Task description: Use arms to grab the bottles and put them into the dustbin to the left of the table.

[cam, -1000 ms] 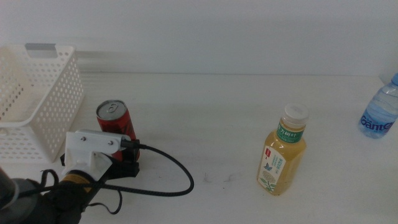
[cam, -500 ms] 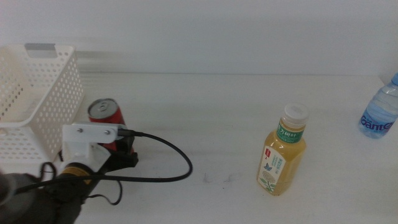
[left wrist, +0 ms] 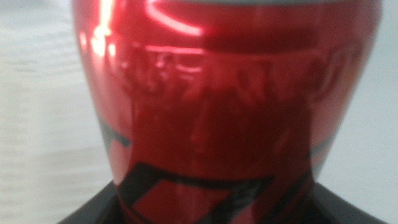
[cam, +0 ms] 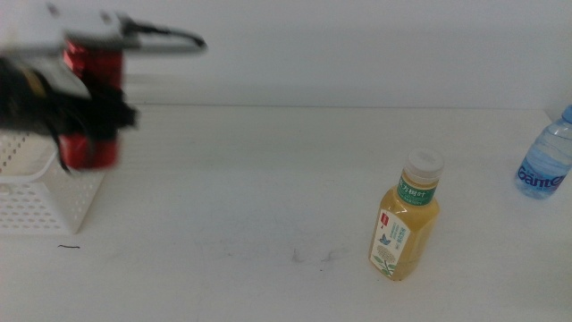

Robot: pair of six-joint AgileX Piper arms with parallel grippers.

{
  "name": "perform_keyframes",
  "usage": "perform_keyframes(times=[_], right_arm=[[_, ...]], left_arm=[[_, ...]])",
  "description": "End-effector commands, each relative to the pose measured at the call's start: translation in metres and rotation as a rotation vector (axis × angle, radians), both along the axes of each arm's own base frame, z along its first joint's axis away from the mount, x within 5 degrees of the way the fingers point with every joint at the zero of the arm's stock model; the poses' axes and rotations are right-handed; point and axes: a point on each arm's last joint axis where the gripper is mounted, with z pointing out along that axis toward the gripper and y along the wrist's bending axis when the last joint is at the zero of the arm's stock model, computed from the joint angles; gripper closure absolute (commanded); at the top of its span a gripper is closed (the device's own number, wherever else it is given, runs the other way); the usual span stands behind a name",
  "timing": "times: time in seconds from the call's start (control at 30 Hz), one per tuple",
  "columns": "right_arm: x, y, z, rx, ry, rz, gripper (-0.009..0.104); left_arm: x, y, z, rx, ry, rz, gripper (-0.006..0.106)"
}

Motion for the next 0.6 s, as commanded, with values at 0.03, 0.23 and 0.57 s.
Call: perform_keyframes(times=[0.03,0.23,0.57], right_arm=[[0.0,0.0,0.0,-0.007,-0.007,-0.007,0.023],[0.0,0.0,0.0,-0.007,-0.007,-0.007,0.023],[0.0,0.0,0.0,-0.007,-0.007,-0.007,0.023]], left_arm=[[0.025,0.036,0.032,0.133,0.053,0.07,0.102],[0.083,0.102,0.024,0.199,0.233,0.196,0.102],[0.136,0.146,-0.051,0.19,0.311,0.252,0.102]])
